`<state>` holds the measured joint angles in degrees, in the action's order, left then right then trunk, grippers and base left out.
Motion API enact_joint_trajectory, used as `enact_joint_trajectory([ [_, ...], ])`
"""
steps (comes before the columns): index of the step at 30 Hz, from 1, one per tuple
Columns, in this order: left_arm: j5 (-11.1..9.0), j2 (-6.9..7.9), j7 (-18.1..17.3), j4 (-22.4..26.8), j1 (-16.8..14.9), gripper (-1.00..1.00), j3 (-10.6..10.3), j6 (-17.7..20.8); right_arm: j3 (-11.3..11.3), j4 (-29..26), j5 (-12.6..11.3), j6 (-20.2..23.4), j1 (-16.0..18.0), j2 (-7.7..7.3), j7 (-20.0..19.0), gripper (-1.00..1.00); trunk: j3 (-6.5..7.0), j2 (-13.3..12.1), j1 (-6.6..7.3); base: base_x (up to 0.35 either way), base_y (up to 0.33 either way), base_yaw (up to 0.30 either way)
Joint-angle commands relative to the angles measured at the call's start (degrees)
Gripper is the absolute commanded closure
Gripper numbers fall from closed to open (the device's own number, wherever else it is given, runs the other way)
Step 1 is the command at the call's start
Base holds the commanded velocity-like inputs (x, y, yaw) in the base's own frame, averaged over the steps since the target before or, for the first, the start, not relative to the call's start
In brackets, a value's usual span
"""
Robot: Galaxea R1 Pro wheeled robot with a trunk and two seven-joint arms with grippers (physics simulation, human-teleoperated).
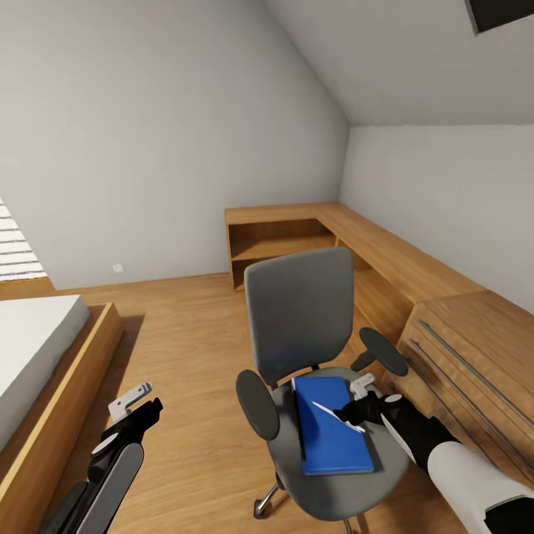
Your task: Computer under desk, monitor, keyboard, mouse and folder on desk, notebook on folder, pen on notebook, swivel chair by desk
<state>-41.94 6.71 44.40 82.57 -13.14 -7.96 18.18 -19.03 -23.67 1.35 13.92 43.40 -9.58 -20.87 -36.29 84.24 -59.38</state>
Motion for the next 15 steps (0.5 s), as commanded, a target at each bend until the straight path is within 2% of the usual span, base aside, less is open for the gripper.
enact_joint_trajectory([
  [1, -0.2, 0.06, 0.4, 0.1, 0.0, -1.0, -0.1, 0.2, -0.1, -0.1, 0.1, 0.3, 0.0, -0.05, -0.2, -1.0, -0.24, 0.4, -0.22, 0.0, 0.0, 0.0],
  [15, -0.2, 0.1, 0.4, 0.1, 0.0, -1.0, -0.1, 0.2, -0.1, -0.1, 0.1, 0.4, 0.0, -0.01, -0.2, -1.0, -2.75, 6.1, -3.3, 0.0, 0.0, 0.0],
])
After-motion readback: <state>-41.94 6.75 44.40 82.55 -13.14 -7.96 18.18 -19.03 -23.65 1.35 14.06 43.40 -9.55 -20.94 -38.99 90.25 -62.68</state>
